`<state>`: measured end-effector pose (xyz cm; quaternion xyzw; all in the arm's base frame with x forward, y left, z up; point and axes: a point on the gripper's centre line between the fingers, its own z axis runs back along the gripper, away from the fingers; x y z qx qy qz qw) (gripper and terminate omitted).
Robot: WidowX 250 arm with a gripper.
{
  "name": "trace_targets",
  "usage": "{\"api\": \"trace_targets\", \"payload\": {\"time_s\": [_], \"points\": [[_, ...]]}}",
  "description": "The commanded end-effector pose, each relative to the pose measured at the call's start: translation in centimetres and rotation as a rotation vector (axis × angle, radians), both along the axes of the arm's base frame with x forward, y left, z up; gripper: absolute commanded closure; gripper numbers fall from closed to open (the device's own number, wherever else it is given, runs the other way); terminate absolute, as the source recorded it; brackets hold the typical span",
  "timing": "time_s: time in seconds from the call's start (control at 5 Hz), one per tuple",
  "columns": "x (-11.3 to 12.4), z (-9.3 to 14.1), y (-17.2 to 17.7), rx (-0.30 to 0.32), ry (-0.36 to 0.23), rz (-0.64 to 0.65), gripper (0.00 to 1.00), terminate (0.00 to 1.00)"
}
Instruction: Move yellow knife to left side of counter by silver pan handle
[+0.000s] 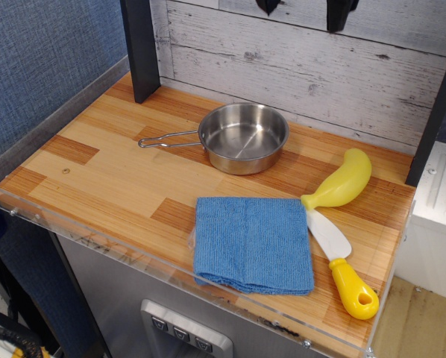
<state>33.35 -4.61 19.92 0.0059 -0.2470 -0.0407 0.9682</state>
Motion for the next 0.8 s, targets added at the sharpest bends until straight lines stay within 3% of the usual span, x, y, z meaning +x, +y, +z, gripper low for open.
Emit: {"api": "trace_targets", "payload": {"time_s": [0.0, 0.4, 0.6], "points": [[-2.3, 0.1, -2.5, -0.154, 0.0, 0.243, 0.0, 0.0], [-5.0, -2.7, -4.5, -0.216, 0.063, 0.498, 0.0, 0.0], [-6.5, -5.2, -5.9, -0.286, 0.159, 0.642, 0.0, 0.0]]}}
